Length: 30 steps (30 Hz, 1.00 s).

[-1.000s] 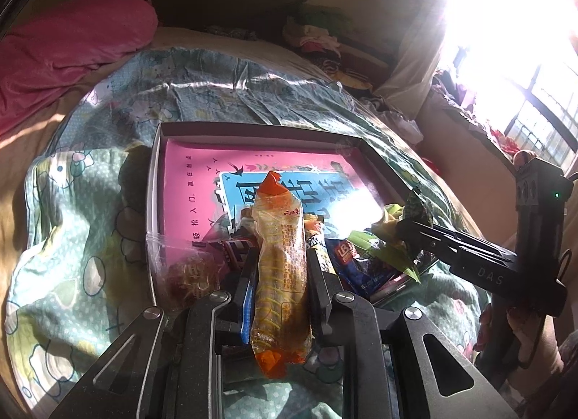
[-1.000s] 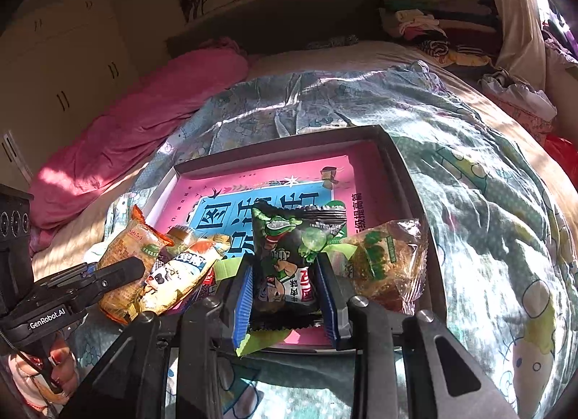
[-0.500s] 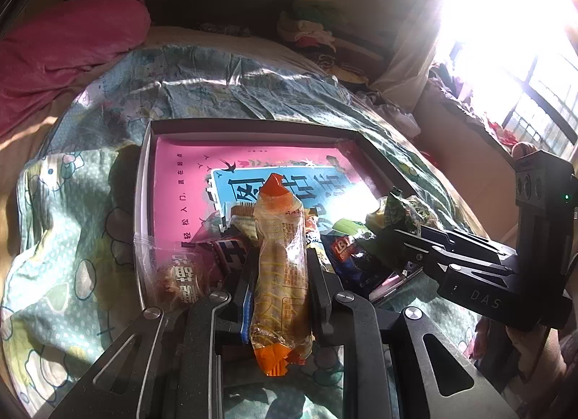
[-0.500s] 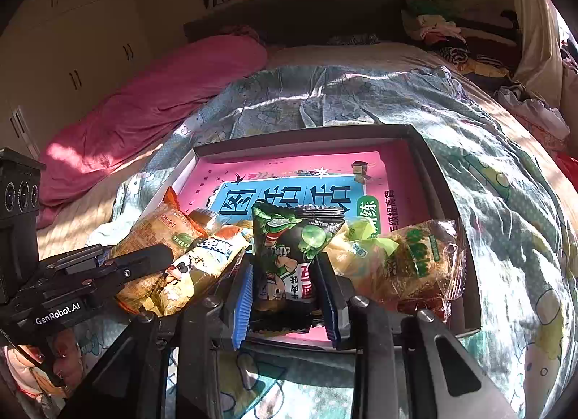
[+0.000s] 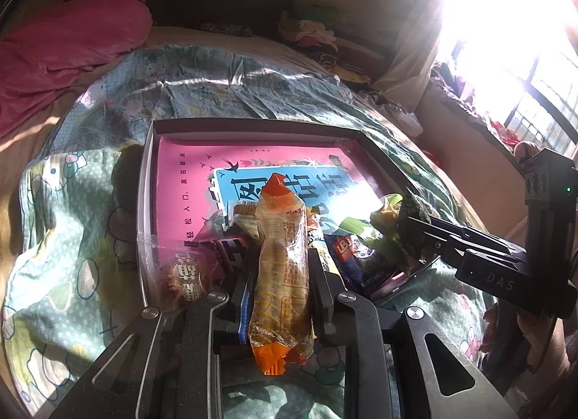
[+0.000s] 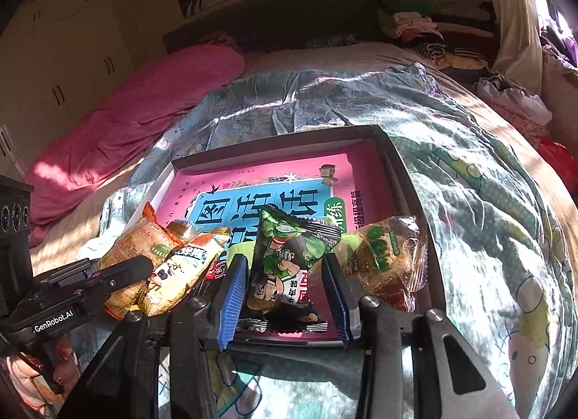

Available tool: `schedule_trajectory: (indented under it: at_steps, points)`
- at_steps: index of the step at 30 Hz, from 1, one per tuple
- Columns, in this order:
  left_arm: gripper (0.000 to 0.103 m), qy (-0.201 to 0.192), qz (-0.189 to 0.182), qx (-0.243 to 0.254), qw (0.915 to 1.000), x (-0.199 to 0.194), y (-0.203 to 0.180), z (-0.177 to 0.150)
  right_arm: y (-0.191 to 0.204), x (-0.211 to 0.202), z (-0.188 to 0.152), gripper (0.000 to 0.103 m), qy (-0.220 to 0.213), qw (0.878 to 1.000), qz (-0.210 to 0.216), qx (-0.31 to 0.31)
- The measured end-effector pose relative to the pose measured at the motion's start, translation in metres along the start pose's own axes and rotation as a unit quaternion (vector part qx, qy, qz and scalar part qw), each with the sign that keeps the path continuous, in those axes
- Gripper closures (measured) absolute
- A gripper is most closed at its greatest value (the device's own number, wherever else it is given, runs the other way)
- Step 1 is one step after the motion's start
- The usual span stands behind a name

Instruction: Organize snacks

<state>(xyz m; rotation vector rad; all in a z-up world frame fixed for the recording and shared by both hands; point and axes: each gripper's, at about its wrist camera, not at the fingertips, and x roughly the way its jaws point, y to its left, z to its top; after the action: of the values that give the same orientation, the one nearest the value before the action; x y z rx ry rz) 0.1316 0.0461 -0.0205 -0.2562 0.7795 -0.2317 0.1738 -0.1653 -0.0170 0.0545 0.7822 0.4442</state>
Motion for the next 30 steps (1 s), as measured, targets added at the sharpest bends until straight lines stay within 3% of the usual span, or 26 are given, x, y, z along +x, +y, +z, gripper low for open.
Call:
schedule_trajectory:
  at_steps: [2,4,13,20,30]
  points:
    - [0.070,-0.001,0.004,0.001,1.0000,0.000,0.000,0.000,-0.001,-0.003,0.001,0.052,-0.005,1.000,-0.001,0.003]
    - [0.057,-0.003,0.005,0.001,1.0000,-0.002,0.000,0.000,-0.002,-0.007,0.001,0.050,-0.007,1.000,-0.004,0.005]
    - [0.039,-0.014,0.006,0.002,0.9999,-0.010,-0.001,0.003,-0.001,-0.018,0.001,0.044,-0.017,1.000,-0.008,0.001]
    - [0.030,-0.034,0.024,0.008,0.9991,-0.020,-0.004,0.006,0.001,-0.025,0.001,0.044,-0.026,0.999,-0.023,-0.005]
    - [0.024,-0.065,0.045,0.016,0.9968,-0.041,-0.011,0.002,-0.001,-0.035,0.001,0.029,-0.040,0.998,-0.041,-0.011]
